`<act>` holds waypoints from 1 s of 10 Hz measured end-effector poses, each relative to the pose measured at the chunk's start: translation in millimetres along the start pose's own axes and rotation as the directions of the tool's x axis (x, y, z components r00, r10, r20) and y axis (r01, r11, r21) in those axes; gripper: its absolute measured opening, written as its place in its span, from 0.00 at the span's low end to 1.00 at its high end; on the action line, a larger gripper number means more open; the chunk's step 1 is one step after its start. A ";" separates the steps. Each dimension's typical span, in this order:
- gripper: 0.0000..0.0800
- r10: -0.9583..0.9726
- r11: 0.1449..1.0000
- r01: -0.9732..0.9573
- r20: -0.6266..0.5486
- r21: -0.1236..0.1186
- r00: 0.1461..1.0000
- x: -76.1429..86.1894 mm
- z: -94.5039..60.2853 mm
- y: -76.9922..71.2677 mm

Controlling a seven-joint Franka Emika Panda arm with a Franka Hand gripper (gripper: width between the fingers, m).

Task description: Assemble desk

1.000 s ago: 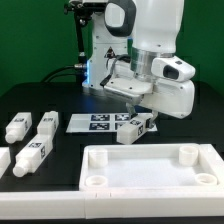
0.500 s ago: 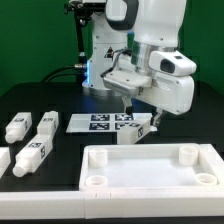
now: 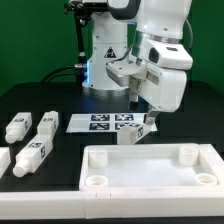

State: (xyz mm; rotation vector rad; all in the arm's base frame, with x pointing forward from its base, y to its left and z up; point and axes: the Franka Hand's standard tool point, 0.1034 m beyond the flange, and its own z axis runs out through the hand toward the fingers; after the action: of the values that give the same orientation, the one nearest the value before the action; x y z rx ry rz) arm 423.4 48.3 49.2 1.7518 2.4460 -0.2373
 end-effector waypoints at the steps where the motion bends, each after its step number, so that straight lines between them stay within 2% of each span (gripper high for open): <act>1: 0.81 0.090 0.996 -0.090 -0.003 0.002 0.996 -0.4 0.2 -0.2; 3: 0.81 0.227 0.974 -0.227 -0.006 0.004 0.974 -1.2 0.4 -0.3; 4: 0.81 0.361 0.933 -0.361 -0.015 0.013 0.932 -7.2 0.2 0.4; 6: 0.81 0.653 0.757 -0.653 -0.015 0.032 0.757 -12.2 -2.5 6.5; 7: 0.81 0.814 0.580 -0.813 -0.008 0.046 0.581 -10.2 -2.5 8.1; 8: 0.81 0.870 0.490 -0.869 0.017 0.068 0.492 -15.8 -2.2 8.4; 9: 0.81 0.894 0.445 -0.893 0.018 0.073 0.447 -21.0 -0.8 9.3; 10: 0.81 0.922 0.385 -0.920 0.023 0.073 0.387 -17.4 -0.8 8.9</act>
Offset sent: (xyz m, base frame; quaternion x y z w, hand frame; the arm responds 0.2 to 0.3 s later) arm 0.0067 -0.0298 0.0062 0.0303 0.0134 0.3124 0.9494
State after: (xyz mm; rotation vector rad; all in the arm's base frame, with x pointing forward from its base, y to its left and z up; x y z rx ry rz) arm 437.5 35.2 52.8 2.8153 1.0570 -0.1647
